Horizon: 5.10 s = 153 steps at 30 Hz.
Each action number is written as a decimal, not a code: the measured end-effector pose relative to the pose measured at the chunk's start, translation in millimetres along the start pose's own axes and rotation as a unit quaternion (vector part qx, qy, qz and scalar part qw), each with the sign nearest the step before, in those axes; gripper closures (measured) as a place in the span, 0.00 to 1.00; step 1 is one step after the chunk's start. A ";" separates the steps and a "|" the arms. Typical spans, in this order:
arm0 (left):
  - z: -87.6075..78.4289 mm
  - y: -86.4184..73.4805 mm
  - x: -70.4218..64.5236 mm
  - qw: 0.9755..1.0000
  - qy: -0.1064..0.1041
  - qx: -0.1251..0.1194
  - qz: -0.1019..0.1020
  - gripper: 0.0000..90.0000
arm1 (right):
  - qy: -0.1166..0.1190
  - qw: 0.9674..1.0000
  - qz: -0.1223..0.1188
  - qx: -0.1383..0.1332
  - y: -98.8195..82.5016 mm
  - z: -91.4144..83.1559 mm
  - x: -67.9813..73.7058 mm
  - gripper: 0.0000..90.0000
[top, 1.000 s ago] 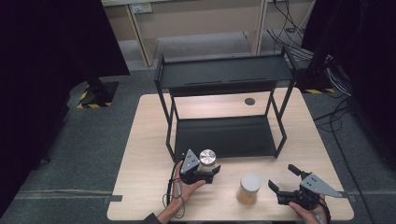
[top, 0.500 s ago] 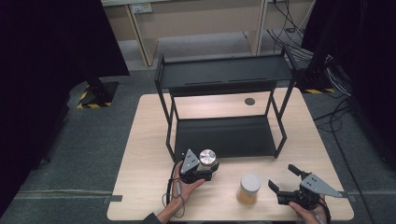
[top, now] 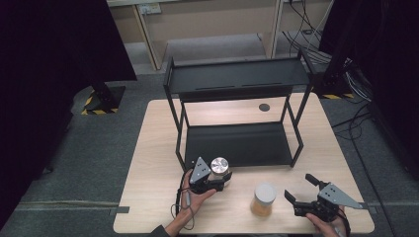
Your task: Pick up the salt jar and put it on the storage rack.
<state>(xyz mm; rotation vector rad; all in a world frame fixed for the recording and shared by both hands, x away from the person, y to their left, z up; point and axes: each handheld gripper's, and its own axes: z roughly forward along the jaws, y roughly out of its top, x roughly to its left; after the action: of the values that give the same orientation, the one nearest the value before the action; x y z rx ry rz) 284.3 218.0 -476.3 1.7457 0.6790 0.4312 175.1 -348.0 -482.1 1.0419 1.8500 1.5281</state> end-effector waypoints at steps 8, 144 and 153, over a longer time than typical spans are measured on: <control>-5.7 8.8 -0.4 1.000 -0.005 -0.008 0.004 0.34 | -0.001 1.000 0.000 0.000 0.0 0.2 -0.1 0.00; -9.7 328.7 46.5 0.993 0.113 -0.031 -0.014 0.34 | -0.002 1.000 0.018 0.003 -1.6 -0.2 -4.7 0.01; 1.1 322.4 49.8 0.991 0.127 -0.030 -0.026 0.34 | -0.001 1.000 0.018 0.002 -1.6 -0.3 -5.1 0.01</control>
<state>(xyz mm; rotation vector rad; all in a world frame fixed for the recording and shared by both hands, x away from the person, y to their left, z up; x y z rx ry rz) 394.2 192.2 -170.2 1.6273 0.8812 0.6390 177.4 -352.5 -483.9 1.0836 1.8421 1.5443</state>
